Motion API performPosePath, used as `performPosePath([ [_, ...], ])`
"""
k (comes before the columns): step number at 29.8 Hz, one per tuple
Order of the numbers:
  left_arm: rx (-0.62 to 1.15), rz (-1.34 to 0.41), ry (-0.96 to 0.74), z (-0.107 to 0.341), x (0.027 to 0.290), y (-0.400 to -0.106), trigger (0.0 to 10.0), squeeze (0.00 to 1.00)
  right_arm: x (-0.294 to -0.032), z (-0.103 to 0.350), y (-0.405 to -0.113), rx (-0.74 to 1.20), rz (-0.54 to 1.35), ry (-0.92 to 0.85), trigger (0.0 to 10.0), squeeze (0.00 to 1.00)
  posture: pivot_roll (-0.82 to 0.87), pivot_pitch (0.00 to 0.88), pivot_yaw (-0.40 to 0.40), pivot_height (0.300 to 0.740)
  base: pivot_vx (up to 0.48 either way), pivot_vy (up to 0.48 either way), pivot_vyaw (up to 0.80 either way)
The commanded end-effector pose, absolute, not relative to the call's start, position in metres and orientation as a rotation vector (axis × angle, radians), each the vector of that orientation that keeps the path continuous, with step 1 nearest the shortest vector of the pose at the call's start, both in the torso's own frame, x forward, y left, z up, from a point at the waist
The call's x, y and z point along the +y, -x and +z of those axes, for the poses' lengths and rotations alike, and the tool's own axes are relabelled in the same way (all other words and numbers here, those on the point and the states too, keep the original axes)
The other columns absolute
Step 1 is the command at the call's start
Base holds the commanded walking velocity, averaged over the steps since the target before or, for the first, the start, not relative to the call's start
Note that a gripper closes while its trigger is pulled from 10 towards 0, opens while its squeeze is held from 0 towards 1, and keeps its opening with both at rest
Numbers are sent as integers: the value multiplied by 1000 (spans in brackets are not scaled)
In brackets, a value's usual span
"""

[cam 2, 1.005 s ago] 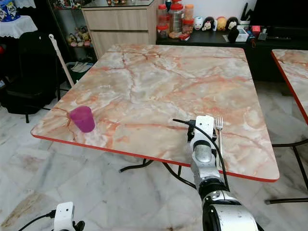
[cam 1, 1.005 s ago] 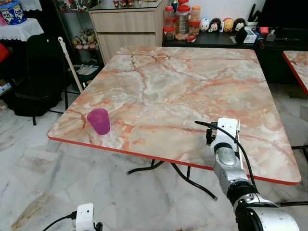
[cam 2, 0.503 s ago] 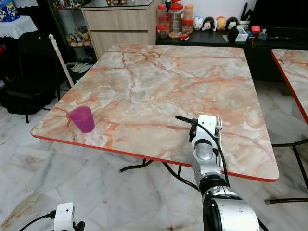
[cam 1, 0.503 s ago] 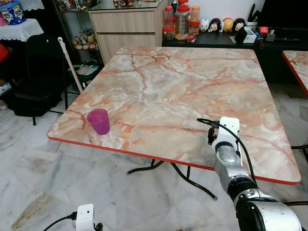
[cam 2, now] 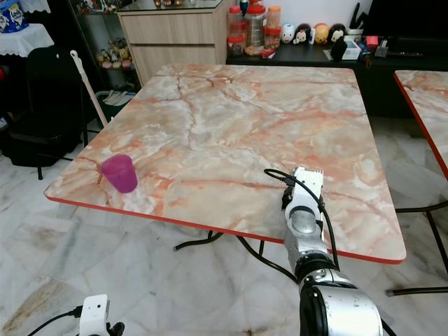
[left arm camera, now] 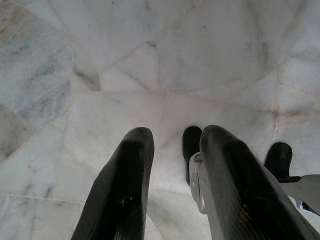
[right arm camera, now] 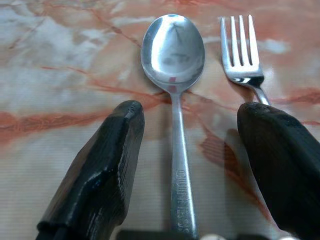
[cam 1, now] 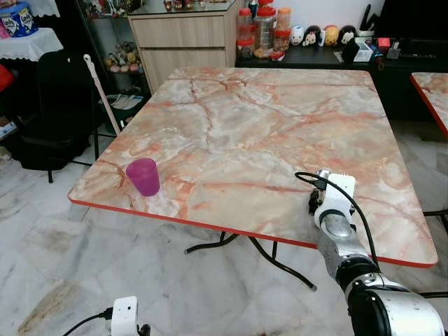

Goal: Setting the table

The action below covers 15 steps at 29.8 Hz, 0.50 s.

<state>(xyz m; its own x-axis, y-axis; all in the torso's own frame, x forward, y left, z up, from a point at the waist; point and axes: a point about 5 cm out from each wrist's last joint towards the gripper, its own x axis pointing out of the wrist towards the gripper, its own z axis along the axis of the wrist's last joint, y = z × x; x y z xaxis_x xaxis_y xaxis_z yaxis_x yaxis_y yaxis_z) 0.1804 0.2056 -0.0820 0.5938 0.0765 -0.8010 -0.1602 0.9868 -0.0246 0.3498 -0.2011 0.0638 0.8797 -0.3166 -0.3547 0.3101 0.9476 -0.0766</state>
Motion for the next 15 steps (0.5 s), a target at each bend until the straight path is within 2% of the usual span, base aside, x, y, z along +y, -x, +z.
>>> performPosePath([
  [1, 936, 138, 78, -82, 209, -179, 10000, 0, -196, 59, -348, 405, -304, 7, 10000, 0, 24, 10, 92, 740, 0, 0, 0],
  [15, 940, 133, 85, -83, 207, -179, 10000, 0, -193, 55, -347, 438, -281, 12, 10000, 0, 25, 7, 86, 740, 0, 0, 0],
])
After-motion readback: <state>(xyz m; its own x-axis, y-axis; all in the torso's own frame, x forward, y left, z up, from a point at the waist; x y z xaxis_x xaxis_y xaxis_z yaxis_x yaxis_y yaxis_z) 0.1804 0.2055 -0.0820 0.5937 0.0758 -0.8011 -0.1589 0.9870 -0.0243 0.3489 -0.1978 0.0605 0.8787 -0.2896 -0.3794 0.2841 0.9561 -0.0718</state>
